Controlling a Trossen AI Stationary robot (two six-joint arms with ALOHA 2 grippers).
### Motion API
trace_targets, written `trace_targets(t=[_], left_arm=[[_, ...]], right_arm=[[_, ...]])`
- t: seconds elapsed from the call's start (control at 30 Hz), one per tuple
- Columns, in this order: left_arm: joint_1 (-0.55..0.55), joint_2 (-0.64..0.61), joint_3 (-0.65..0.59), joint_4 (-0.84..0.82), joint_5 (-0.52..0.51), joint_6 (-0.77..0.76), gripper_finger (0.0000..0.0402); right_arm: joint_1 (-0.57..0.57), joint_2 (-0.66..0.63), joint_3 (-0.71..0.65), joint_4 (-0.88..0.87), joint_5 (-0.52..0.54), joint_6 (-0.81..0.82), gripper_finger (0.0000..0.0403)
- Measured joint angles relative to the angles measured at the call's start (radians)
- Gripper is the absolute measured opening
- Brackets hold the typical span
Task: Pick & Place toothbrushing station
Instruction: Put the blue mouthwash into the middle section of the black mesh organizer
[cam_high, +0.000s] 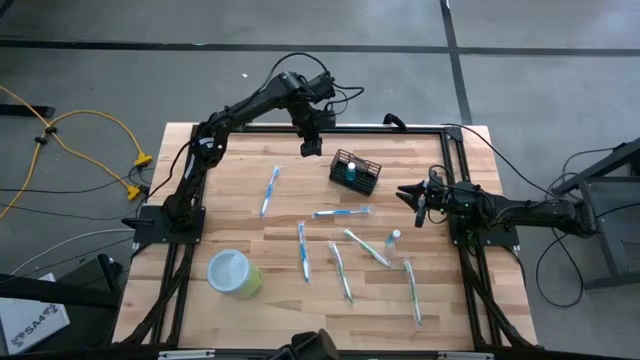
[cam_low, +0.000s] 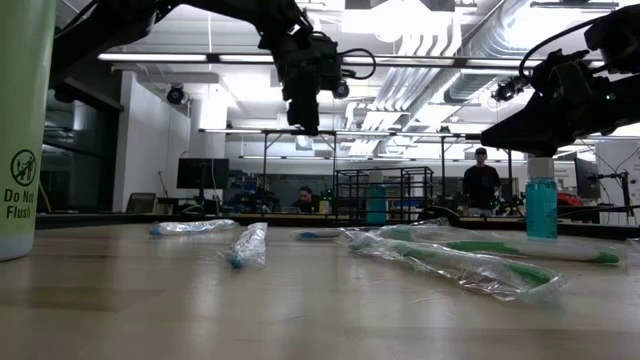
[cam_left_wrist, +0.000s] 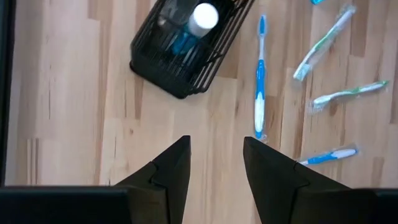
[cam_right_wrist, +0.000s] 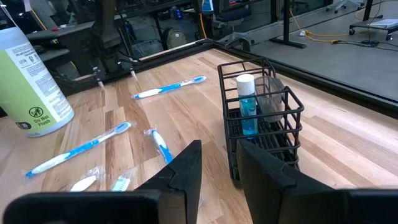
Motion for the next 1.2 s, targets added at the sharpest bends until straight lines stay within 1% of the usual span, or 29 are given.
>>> trace_targets(t=[0.13,0.27,0.43,0.47,0.57,0.67,0.93,1.1,1.2], left_arm=[[0.002,0.0,0.0,0.002,-0.001,0.026,0.0144],[0.002,0.0,0.0,0.003,0.002,-0.008,0.0144],[0.035,0.0,0.0,0.007,0.028,-0.016,0.0144],[0.046,0.0,0.0,0.002,0.044,-0.023,0.0144],[0.079,-0.008,0.0,-0.015,0.141,-0.002,0.0144],[0.089,-0.044,0.0,-0.019,0.176,0.035,0.0144],[0.1,-0.196,0.0,-0.016,0.07,0.058,0.0144],[0.039,-0.285,-0.012,-0.014,0.031,0.053,0.0144],[0.005,-0.335,-0.056,-0.003,0.024,0.026,0.0144]], right_arm=[[0.0,0.0,0.0,0.0,0.0,0.0,0.0094],[0.0,0.0,0.0,0.0,0.0,0.0,0.0094],[0.0,0.0,0.0,0.0,0.0,0.0,0.0094],[0.0,0.0,0.0,0.0,0.0,0.0,0.0094],[0.0,0.0,0.0,0.0,0.0,0.0,0.0094],[0.0,0.0,0.0,0.0,0.0,0.0,0.0094],[0.0,0.0,0.0,0.0,0.0,0.0,0.0094],[0.0,0.0,0.0,0.0,0.0,0.0,0.0094],[0.0,0.0,0.0,0.0,0.0,0.0,0.0094]])
